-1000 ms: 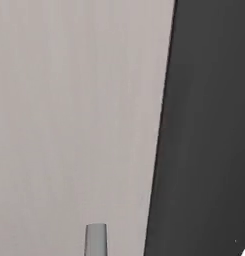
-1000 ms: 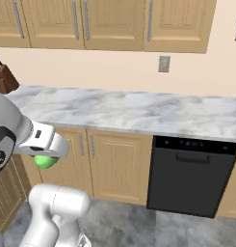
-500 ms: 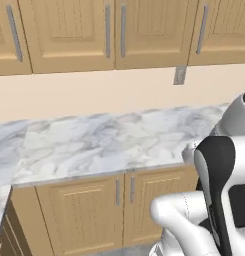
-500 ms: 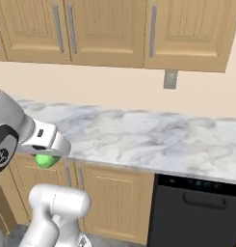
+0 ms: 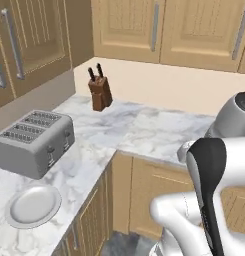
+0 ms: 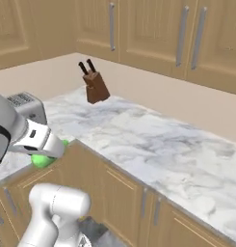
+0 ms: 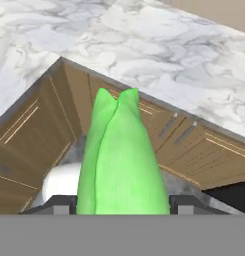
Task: Pick corn from the fridge and place it on the plate on the counter.
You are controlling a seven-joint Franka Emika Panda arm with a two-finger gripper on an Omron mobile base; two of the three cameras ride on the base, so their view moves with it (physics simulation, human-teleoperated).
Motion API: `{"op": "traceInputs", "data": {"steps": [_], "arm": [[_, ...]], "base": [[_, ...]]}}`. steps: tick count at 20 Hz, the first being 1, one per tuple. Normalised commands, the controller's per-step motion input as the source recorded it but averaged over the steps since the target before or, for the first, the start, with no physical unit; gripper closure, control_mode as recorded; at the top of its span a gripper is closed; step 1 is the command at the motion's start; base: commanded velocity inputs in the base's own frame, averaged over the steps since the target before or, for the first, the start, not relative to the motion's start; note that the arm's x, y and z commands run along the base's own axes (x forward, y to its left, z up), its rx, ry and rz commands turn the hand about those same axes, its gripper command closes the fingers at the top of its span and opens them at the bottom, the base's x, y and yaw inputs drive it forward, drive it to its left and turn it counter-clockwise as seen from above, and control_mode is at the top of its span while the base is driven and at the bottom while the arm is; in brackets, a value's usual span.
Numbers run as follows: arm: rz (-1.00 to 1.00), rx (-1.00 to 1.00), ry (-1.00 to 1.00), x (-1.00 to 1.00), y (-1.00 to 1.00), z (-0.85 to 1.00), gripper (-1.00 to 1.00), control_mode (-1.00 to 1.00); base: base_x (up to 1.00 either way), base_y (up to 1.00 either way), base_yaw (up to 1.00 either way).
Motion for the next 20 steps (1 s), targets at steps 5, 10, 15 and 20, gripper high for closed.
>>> {"op": "traceInputs", "data": {"steps": [5, 10, 15, 20], "arm": [[0.00, 0.00, 0.00, 0.00, 0.00, 0.00, 1.00, 1.00], [0.00, 0.00, 0.00, 0.00, 0.00, 0.00, 1.00, 1.00], [0.00, 0.00, 0.00, 0.00, 0.00, 0.00, 1.00, 1.00], [0.00, 0.00, 0.00, 0.00, 0.00, 0.00, 1.00, 1.00]], "base": [[0.00, 0.10, 1.00], [0.20, 0.04, 0.98], [0.84, 0.06, 0.71], [0.89, 0.02, 0.43]]}}
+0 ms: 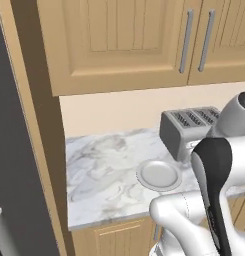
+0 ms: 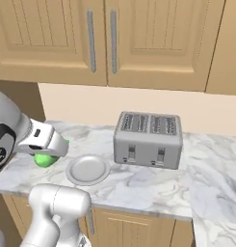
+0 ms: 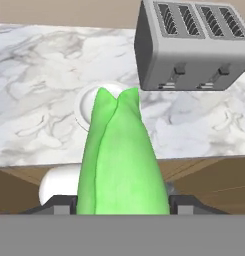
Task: Pick corn from the fridge and place it on the plate on the counter.
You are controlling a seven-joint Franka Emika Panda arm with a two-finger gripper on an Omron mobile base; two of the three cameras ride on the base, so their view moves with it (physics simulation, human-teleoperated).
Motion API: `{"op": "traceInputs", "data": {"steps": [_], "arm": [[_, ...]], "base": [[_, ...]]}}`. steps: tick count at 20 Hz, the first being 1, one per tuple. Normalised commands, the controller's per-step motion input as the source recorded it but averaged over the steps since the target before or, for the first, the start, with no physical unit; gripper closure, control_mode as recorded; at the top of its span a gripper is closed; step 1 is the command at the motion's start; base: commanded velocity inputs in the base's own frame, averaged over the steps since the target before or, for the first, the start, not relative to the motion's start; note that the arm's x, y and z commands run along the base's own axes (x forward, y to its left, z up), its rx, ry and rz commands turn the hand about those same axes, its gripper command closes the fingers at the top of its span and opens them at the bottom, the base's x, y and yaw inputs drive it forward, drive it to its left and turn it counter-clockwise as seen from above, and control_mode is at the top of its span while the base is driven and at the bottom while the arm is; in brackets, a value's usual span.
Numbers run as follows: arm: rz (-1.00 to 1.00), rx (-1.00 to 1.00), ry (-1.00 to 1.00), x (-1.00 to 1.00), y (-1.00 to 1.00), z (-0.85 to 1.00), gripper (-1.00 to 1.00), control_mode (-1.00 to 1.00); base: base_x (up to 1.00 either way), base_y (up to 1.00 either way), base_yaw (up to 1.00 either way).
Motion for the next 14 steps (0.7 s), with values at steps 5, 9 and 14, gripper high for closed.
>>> {"op": "traceInputs", "data": {"steps": [5, 9, 14], "arm": [[0.05, 0.00, 0.02, 0.09, 0.00, -0.02, 1.00, -1.00], [0.16, 0.00, 0.03, 0.31, 0.00, -0.28, 1.00, -1.00], [0.04, 0.01, 0.03, 0.75, 0.02, -0.63, 1.00, -1.00]], "base": [[0.68, 0.01, 0.30], [0.00, 0.00, 0.00], [0.00, 0.00, 0.00]]}}
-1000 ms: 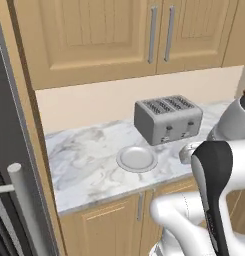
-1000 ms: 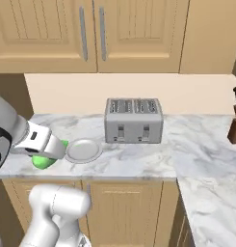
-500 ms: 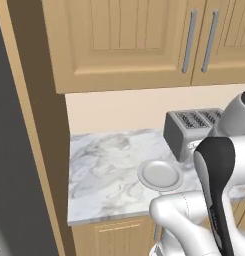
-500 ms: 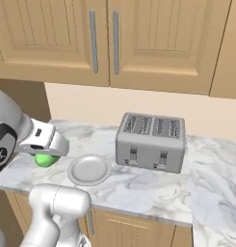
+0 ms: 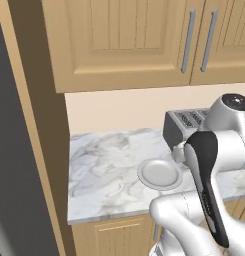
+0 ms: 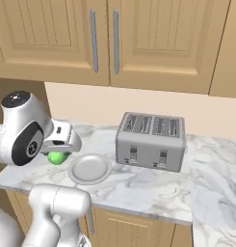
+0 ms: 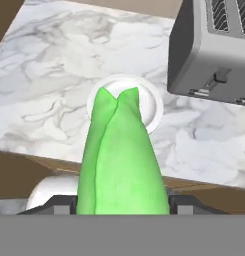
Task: Pick corn from the fridge and place it on the plate on the counter.
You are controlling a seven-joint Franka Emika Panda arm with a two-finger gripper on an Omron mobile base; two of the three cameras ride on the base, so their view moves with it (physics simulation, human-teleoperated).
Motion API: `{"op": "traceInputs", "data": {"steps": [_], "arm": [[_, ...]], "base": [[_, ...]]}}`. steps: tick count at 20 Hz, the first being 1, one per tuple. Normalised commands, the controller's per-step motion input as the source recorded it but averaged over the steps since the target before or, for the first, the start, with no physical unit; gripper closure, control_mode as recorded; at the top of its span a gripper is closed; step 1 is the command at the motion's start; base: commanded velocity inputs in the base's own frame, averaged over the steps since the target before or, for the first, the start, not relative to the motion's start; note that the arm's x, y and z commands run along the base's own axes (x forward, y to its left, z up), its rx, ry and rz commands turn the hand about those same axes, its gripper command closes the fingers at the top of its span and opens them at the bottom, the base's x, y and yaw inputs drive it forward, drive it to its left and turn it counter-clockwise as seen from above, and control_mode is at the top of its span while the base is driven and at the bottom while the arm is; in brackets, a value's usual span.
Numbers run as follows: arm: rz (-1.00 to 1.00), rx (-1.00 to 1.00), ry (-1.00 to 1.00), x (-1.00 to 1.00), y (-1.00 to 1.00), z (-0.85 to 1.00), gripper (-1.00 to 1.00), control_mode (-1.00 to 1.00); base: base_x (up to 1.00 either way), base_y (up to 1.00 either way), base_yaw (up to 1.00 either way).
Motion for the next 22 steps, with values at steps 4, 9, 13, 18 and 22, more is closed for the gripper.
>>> {"op": "traceInputs", "data": {"steps": [4, 9, 13, 18, 22], "arm": [[0.00, 0.00, 0.12, 0.68, 0.00, -0.70, 1.00, -1.00], [0.00, 0.00, 0.12, 0.68, 0.00, -0.67, 1.00, -1.00], [0.00, 0.00, 0.03, 0.74, 0.01, -0.55, 1.00, -1.00], [0.00, 0.00, 0.00, 0.71, 0.01, -0.50, 1.00, -1.00], [0.00, 0.03, 0.01, 0.58, 0.03, -0.58, 1.00, -1.00]], "base": [[0.00, 0.00, 0.00], [0.00, 0.00, 0.00], [0.00, 0.00, 0.00], [0.00, 0.00, 0.00], [0.00, 0.00, 0.00]]}}
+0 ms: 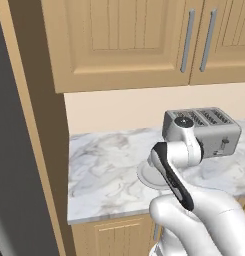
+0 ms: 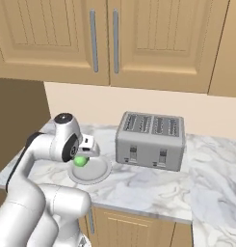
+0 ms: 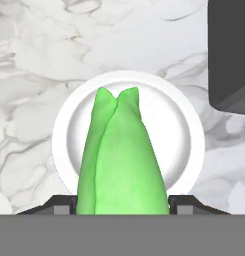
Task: Pick corn from the fridge and place it on the plate on the counter.
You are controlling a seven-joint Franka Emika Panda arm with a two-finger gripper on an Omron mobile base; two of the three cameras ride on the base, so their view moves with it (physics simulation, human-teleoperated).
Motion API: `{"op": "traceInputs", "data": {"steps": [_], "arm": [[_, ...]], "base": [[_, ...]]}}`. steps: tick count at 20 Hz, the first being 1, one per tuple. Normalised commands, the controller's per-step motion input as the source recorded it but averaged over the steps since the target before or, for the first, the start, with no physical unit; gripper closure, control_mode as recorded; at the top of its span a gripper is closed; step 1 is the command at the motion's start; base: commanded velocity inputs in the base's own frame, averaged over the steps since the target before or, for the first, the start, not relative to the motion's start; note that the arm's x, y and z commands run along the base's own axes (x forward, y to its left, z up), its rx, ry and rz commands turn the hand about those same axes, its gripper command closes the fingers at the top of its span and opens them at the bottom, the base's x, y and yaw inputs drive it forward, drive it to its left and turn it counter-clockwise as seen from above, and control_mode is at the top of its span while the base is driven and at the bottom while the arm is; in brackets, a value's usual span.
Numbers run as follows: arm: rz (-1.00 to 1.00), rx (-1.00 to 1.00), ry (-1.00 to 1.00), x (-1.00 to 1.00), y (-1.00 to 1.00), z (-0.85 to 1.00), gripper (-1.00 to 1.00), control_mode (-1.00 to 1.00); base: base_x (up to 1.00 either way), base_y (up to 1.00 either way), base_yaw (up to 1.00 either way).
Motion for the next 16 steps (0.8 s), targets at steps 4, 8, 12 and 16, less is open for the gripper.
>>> {"op": "traceInputs", "data": {"steps": [4, 8, 12, 16], "arm": [[0.00, 0.04, 0.01, 0.58, 0.00, -0.78, 1.00, -1.00], [0.00, 0.03, 0.00, 0.46, 0.04, -0.56, 1.00, -1.00], [0.00, 0.01, 0.00, 0.33, 0.08, -0.34, -1.00, -1.00], [0.00, 0.00, 0.04, 0.00, 0.02, -0.21, -1.00, -1.00]], "base": [[0.00, 0.00, 0.00], [0.00, 0.00, 0.00], [0.00, 0.00, 0.00], [0.00, 0.00, 0.00]]}}
